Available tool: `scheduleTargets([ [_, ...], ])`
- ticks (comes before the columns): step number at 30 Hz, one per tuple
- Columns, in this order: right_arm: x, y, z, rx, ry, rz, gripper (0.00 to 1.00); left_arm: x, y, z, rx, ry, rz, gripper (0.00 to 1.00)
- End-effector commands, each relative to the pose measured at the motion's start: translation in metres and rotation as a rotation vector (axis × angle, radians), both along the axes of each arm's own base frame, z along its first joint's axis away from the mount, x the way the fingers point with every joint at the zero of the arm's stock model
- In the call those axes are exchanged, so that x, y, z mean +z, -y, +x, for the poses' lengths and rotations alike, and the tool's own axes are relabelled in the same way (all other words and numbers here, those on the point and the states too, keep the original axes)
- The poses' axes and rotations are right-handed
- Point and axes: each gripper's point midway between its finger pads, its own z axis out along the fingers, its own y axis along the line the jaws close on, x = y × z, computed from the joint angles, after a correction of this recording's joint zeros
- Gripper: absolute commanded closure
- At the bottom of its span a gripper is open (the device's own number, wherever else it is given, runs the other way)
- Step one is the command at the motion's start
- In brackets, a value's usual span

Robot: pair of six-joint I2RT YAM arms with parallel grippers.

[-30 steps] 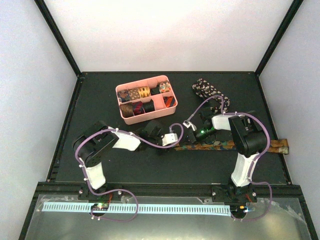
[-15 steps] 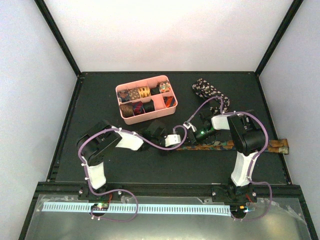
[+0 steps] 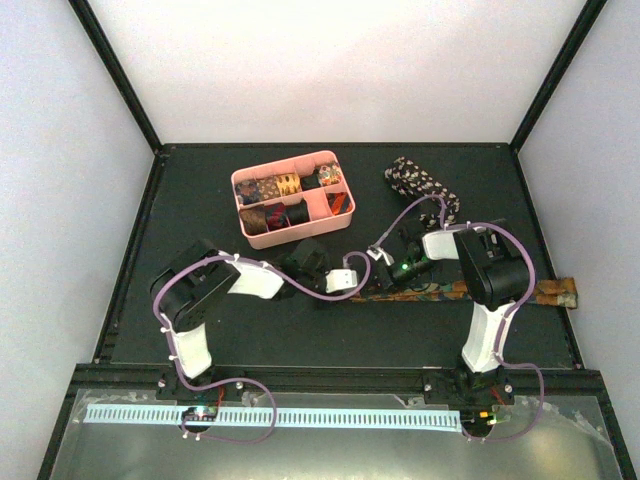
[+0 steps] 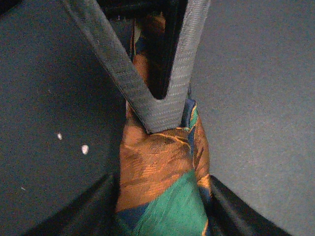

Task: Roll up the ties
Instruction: Roll the tie at the center of the board.

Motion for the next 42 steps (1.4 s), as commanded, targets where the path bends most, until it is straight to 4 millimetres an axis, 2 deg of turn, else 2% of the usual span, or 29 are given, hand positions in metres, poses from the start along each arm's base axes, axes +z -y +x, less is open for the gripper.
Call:
scheduleTargets([
  [1, -0.017, 0.006, 0.0, -0.009, -0.009, -0.06, 0.98, 0.013, -0.01, -0.004, 0.023, -0.063, -0.118, 0.35],
  [7, -0.025, 0.01, 0.0, -0.016, -0.02, -0.105, 0.98, 0.026, -0.014, -0.016, 0.039, -0.093, -0.265, 0.32],
  [15, -0.029, 0.011, 0.0, -0.02, -0.04, -0.115, 0.98, 0.033, -0.009, -0.004, 0.104, -0.075, -0.35, 0.38],
  [18, -0.029, 0.011, 0.0, -0.019, -0.041, -0.113, 0.98, 0.038, -0.005, -0.001, 0.105, -0.083, -0.381, 0.44],
  [22, -0.029, 0.011, 0.0, -0.019, -0.043, -0.114, 0.98, 0.049, 0.0, -0.003, 0.078, -0.073, -0.424, 0.57],
  [25, -0.03, 0.011, 0.0, -0.019, -0.046, -0.113, 0.98, 0.062, 0.005, -0.007, 0.043, -0.063, -0.462, 0.63],
  [28, -0.03, 0.01, 0.0, -0.019, -0.048, -0.113, 0.98, 0.065, 0.015, -0.008, 0.024, -0.073, -0.46, 0.66],
  [33, -0.03, 0.01, 0.0, -0.018, -0.05, -0.111, 0.98, 0.055, 0.031, -0.001, 0.023, -0.113, -0.421, 0.68],
  [42, -0.026, 0.009, 0.0, -0.019, -0.044, -0.096, 0.96, 0.022, 0.036, -0.009, -0.014, -0.124, -0.315, 0.67],
])
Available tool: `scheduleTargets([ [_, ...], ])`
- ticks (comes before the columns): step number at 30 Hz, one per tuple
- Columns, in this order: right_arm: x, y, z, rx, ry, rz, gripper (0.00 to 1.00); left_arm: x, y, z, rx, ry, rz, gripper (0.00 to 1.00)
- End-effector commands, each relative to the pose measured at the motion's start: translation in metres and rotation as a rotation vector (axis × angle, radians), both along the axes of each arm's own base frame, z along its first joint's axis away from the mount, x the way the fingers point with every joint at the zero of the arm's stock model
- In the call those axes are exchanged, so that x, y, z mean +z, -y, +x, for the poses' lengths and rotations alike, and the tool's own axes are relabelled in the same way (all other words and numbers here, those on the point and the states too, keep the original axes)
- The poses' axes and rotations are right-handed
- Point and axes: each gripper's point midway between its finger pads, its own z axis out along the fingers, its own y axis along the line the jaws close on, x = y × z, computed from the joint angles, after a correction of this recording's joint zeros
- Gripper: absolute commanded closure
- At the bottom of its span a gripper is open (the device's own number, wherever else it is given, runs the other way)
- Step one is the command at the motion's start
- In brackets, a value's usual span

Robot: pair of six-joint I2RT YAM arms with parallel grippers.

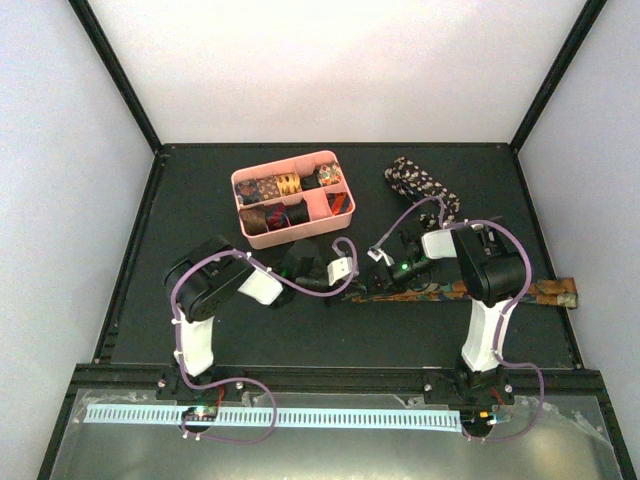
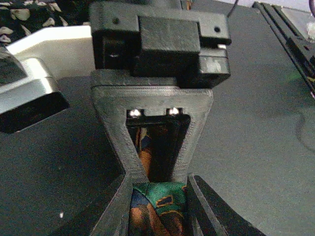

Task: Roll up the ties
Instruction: Roll the tie at the center of the board.

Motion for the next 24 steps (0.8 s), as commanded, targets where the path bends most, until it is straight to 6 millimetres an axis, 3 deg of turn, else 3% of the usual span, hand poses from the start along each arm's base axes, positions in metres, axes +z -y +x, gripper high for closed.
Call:
scheduleTargets([
  [1, -0.019, 0.008, 0.001, 0.002, 0.008, -0.085, 0.96, -0.019, 0.002, -0.011, -0.058, 0.002, 0.061, 0.67],
  [13, 0.006, 0.013, 0.011, -0.015, 0.036, -0.047, 0.82, -0.053, -0.014, -0.015, -0.06, 0.038, 0.224, 0.68],
  [19, 0.022, 0.023, 0.017, -0.031, 0.058, -0.03, 0.76, -0.061, -0.015, -0.015, -0.057, 0.054, 0.276, 0.69],
  [24, 0.04, 0.014, 0.015, -0.039, 0.086, 0.03, 0.66, -0.063, -0.013, -0.015, -0.058, 0.057, 0.295, 0.69],
])
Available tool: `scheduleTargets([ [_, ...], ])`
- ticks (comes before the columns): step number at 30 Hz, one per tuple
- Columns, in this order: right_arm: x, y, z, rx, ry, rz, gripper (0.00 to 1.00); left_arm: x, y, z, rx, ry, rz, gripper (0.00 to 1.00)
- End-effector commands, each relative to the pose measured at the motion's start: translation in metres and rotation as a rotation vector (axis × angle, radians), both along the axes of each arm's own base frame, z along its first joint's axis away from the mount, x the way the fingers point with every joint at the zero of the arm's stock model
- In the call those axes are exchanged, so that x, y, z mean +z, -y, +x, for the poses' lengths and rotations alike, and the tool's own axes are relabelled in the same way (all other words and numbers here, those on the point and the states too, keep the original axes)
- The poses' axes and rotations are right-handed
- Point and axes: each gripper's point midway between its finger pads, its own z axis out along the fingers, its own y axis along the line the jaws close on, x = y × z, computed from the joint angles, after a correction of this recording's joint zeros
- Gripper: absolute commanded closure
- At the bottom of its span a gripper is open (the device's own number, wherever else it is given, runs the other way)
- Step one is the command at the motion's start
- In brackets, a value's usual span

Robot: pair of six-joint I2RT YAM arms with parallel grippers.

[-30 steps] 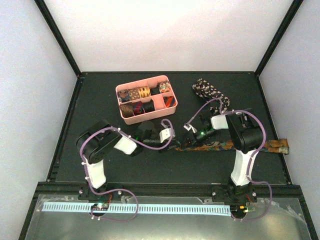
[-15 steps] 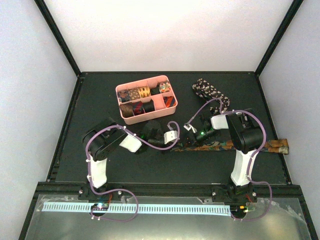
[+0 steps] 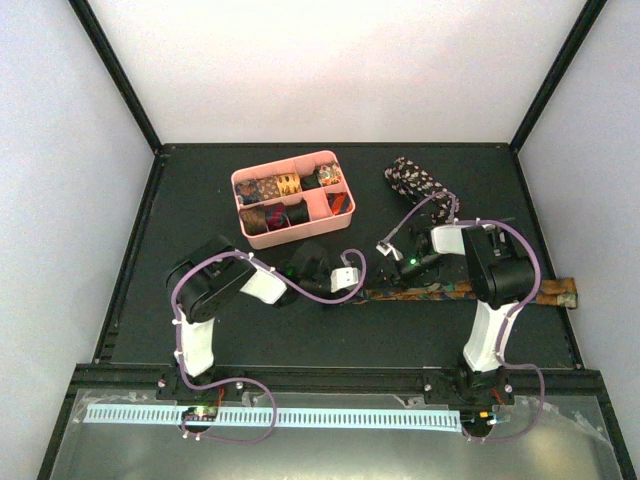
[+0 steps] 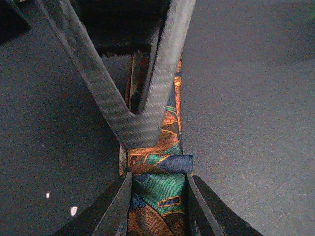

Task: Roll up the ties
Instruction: Roll the tie at the center of the board.

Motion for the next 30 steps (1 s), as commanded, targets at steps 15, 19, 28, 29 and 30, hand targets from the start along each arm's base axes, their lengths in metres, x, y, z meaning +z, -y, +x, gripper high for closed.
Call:
scheduleTargets([
  [15, -0.018, -0.015, -0.012, 0.073, 0.035, -0.05, 0.76, -0.036, -0.008, -0.005, 0.024, -0.073, 0.149, 0.68],
  [19, -0.016, -0.018, -0.019, 0.093, 0.04, -0.031, 0.78, -0.035, -0.007, -0.003, 0.029, -0.078, 0.149, 0.68],
  [28, -0.033, -0.009, -0.015, 0.093, 0.066, -0.109, 0.98, -0.019, -0.01, 0.001, 0.085, -0.097, 0.067, 0.44],
  [29, -0.034, -0.008, -0.014, 0.089, 0.062, -0.113, 0.98, -0.009, -0.011, 0.004, 0.088, -0.075, 0.017, 0.37],
  [30, -0.036, -0.007, -0.013, 0.086, 0.06, -0.119, 0.98, 0.0, -0.013, 0.005, 0.096, -0.057, -0.018, 0.33],
])
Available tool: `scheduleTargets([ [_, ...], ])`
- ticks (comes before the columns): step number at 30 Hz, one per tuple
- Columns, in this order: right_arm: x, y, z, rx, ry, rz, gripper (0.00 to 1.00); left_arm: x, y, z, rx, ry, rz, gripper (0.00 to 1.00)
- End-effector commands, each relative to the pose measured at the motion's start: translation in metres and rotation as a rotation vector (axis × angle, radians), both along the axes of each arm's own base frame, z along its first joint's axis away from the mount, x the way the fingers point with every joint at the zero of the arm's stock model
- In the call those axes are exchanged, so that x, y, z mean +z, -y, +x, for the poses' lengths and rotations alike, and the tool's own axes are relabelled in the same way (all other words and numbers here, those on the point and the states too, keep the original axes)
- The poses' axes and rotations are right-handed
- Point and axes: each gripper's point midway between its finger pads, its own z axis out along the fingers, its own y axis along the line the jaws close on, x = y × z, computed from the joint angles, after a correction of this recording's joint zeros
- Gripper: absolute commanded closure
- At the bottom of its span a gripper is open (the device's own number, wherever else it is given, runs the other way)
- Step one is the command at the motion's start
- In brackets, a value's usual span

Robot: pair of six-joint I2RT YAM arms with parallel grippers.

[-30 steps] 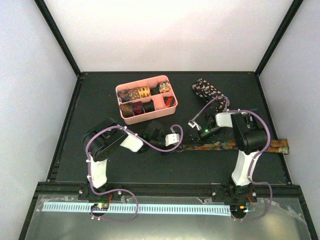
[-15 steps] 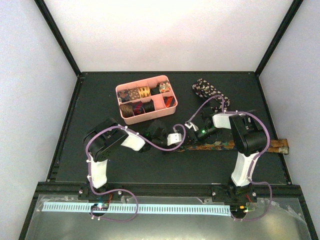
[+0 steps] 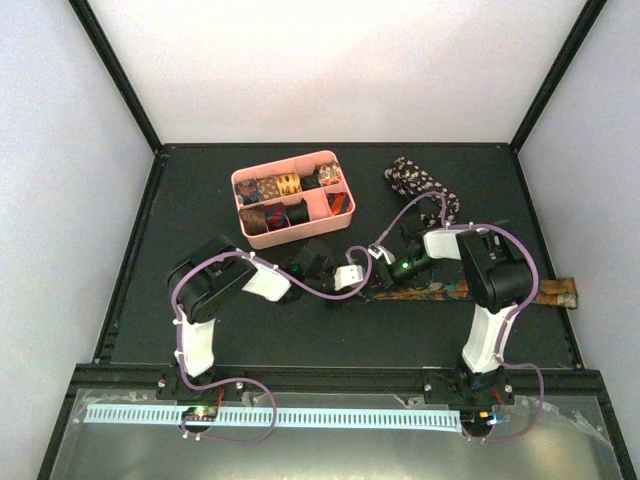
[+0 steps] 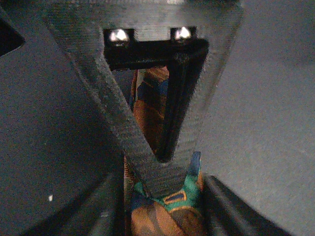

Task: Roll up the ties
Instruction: Roll the tie at the center of the board.

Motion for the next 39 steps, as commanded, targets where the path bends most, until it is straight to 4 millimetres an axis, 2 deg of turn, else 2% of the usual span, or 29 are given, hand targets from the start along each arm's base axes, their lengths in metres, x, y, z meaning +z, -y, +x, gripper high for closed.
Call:
scheduleTargets([
  [1, -0.024, 0.011, -0.001, 0.002, 0.0, -0.096, 0.98, 0.012, -0.014, 0.0, 0.048, 0.011, -0.082, 0.3],
  [3, -0.026, 0.012, -0.002, -0.003, -0.016, -0.099, 0.98, 0.025, -0.015, 0.0, 0.047, 0.055, -0.128, 0.25],
  [6, -0.027, 0.012, -0.002, -0.005, -0.029, -0.097, 0.98, 0.031, -0.013, -0.001, 0.029, 0.082, -0.147, 0.16],
  [10, -0.024, 0.011, -0.002, -0.004, -0.03, -0.079, 0.98, 0.016, -0.008, -0.007, -0.012, 0.051, -0.113, 0.07],
  [15, -0.019, 0.008, -0.002, -0.003, -0.024, -0.057, 0.98, -0.007, -0.002, -0.011, -0.017, 0.043, -0.058, 0.06],
  [17, -0.017, 0.008, -0.001, -0.001, -0.02, -0.051, 0.98, -0.013, -0.001, -0.008, -0.007, 0.05, -0.039, 0.08],
  [20, -0.01, 0.005, 0.0, 0.002, -0.014, -0.029, 0.98, -0.019, 0.001, -0.003, 0.008, 0.055, 0.0, 0.18],
  [25, 0.005, 0.002, 0.002, 0.004, 0.0, 0.014, 0.98, -0.028, -0.005, -0.004, 0.017, 0.033, 0.063, 0.48],
  [28, 0.015, 0.001, 0.002, 0.005, 0.0, 0.046, 0.98, -0.028, -0.01, -0.012, 0.012, -0.012, 0.091, 0.59],
  [32, 0.021, 0.007, 0.003, 0.002, -0.001, 0.042, 0.98, -0.031, -0.02, -0.013, 0.026, -0.011, 0.127, 0.63],
  [39, 0.002, 0.023, 0.008, -0.002, 0.001, -0.072, 0.98, -0.031, -0.026, -0.015, 0.033, -0.052, 0.129, 0.63],
])
